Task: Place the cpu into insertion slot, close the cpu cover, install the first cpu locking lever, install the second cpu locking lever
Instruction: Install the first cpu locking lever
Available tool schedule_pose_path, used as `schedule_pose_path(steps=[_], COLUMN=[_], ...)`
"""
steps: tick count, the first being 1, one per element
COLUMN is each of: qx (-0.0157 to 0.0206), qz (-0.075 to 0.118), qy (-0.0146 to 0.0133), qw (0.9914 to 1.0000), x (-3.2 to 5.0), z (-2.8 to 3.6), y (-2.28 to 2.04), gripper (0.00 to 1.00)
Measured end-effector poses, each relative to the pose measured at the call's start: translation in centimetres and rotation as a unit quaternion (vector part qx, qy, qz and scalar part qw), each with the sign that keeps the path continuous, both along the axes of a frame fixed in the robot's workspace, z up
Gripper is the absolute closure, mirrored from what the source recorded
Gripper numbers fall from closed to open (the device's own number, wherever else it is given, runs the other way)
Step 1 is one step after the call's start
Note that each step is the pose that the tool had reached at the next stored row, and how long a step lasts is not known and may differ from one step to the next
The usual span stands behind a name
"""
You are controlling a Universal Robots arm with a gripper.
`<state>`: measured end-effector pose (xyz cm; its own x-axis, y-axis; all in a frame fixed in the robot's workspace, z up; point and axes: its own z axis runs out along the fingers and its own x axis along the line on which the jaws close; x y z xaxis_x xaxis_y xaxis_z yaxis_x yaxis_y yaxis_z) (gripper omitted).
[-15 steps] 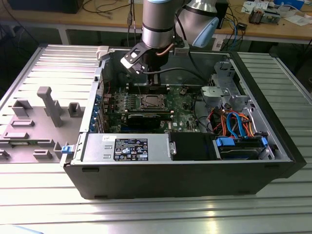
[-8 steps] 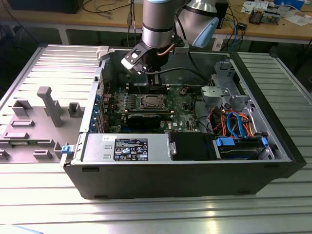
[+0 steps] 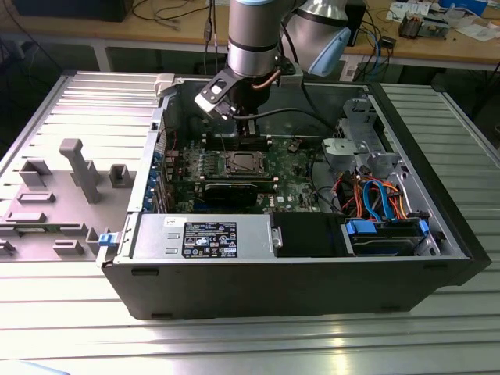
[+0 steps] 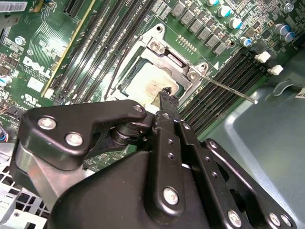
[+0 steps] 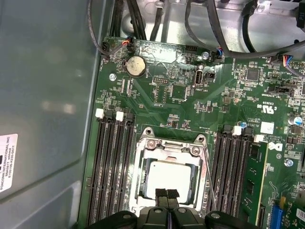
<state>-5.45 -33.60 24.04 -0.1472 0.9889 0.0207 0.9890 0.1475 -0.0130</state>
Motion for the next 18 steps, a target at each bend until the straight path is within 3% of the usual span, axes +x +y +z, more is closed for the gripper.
schedule_pose_path(steps=[18], qx=[-0.0008], qz=[0.027], qy=[0.0000], qw=[0.99964], x=[0.00], z=[0.00], y=[0.00], gripper=[0.89])
